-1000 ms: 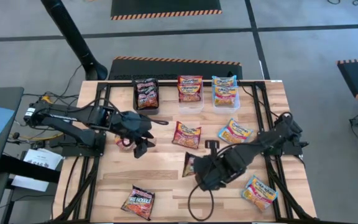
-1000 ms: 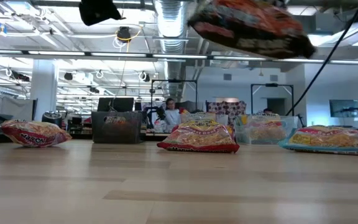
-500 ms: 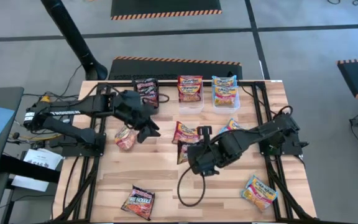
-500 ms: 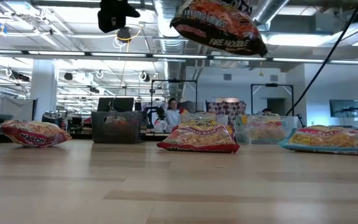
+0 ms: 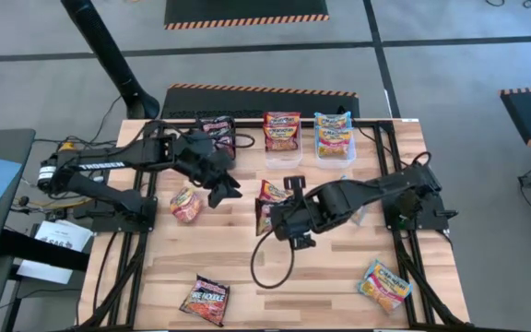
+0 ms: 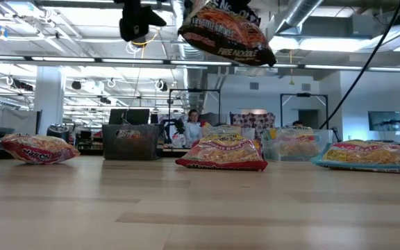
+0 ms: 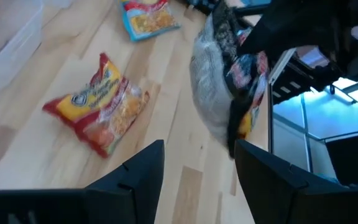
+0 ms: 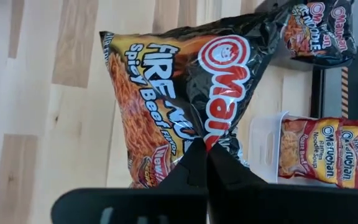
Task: Sort Maruchan noodles
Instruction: Put the black noodle pack into the black bin
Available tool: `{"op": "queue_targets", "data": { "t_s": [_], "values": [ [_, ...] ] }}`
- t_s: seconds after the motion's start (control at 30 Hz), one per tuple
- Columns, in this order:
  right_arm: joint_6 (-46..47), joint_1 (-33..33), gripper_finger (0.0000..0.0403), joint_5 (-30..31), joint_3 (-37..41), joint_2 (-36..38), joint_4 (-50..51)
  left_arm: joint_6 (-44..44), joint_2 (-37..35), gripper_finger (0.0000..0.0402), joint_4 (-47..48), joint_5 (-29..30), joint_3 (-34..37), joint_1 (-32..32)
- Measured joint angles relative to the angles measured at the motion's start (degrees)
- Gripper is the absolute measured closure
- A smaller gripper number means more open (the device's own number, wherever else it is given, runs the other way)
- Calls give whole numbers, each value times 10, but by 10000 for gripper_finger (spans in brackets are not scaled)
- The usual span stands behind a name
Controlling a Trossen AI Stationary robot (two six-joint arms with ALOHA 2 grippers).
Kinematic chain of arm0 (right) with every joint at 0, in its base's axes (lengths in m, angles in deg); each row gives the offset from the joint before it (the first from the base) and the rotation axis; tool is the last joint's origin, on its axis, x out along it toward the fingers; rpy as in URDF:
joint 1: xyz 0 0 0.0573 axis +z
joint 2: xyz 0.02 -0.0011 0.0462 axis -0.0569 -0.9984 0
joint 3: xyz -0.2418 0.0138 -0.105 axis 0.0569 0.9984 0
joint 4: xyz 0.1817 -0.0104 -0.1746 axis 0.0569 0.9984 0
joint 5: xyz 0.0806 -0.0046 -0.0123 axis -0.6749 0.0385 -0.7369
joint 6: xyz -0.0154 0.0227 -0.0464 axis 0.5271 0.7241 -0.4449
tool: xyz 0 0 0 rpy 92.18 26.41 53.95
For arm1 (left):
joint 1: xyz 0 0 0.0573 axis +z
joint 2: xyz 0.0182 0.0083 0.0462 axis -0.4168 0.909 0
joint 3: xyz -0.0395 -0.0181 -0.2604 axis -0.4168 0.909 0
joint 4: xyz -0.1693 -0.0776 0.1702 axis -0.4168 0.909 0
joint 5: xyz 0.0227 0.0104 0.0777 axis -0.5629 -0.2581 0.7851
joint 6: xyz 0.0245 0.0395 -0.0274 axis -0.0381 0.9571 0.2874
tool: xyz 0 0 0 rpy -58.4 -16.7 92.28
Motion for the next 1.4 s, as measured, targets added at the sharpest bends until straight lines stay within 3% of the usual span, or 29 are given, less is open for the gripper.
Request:
{"op": "queue_targets", "data": {
  "t_s": [0.3, 1.17, 1.4],
  "values": [
    [-10, -10, 400, -1, 0, 0, 1, 53, 31, 220, -37, -21, 0, 0],
    [-25, -17, 396, -3, 0, 0, 0, 79, 100, 220, -127, -80, 0, 0],
    [-25, -25, 396, -4, 0, 0, -1, 81, 119, 220, -168, -122, 0, 0]
  ]
}}
